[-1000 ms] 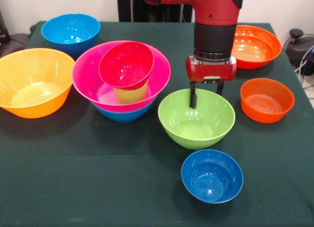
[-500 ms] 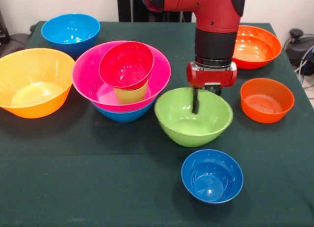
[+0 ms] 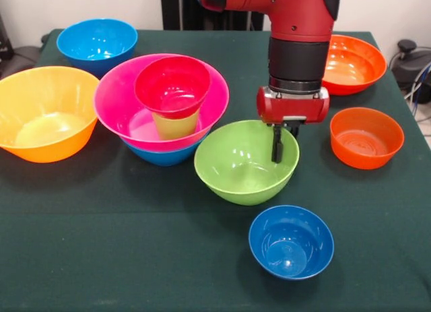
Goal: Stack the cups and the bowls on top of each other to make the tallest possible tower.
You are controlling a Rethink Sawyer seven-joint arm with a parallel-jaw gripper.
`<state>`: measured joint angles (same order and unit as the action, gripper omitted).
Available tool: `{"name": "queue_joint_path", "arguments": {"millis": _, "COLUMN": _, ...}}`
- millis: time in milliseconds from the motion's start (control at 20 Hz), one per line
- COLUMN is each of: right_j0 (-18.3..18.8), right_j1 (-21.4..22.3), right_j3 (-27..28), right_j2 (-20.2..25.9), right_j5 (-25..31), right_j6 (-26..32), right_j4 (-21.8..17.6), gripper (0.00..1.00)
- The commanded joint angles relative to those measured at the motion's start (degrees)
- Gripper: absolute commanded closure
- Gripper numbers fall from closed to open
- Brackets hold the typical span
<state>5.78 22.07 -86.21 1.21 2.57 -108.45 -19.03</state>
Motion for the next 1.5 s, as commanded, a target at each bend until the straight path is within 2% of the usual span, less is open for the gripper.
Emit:
{"name": "queue_joint_path", "arguments": {"millis": 50, "right_j0": -0.74, "right_j1": -3.31, "right_j3": 1.35, "right_j2": 2.61, "right_j5": 1.33, "right_j6": -4.36, "right_j4": -0.58, "gripper": 1.00}}
{"name": "queue_joint_path", "arguments": {"millis": 350, "right_j0": -2.34, "right_j1": 0.24, "right_j3": -1.72, "right_j2": 0.74, "right_j5": 1.24, "right_j6": -5.82, "right_j4": -0.18, "gripper": 1.00}}
{"name": "queue_joint_path", "arguments": {"millis": 600, "right_j0": -2.41, "right_j1": 4.00, "right_j3": -4.77, "right_j2": 1.28, "right_j5": 2.50, "right_j6": -6.13, "right_j4": 0.25, "gripper": 1.00}}
{"name": "queue_joint_path", "arguments": {"millis": 800, "right_j0": -2.75, "right_j1": 4.92, "right_j3": -7.05, "right_j2": 0.98, "right_j5": 0.94, "right_j6": -7.08, "right_j4": 0.15, "gripper": 1.00}}
{"name": "queue_joint_path", "arguments": {"millis": 1500, "right_j0": -0.97, "right_j1": 6.10, "right_j3": -7.78, "right_j2": 4.03, "right_j5": 0.97, "right_j6": -6.15, "right_j4": 0.43, "gripper": 1.00}}
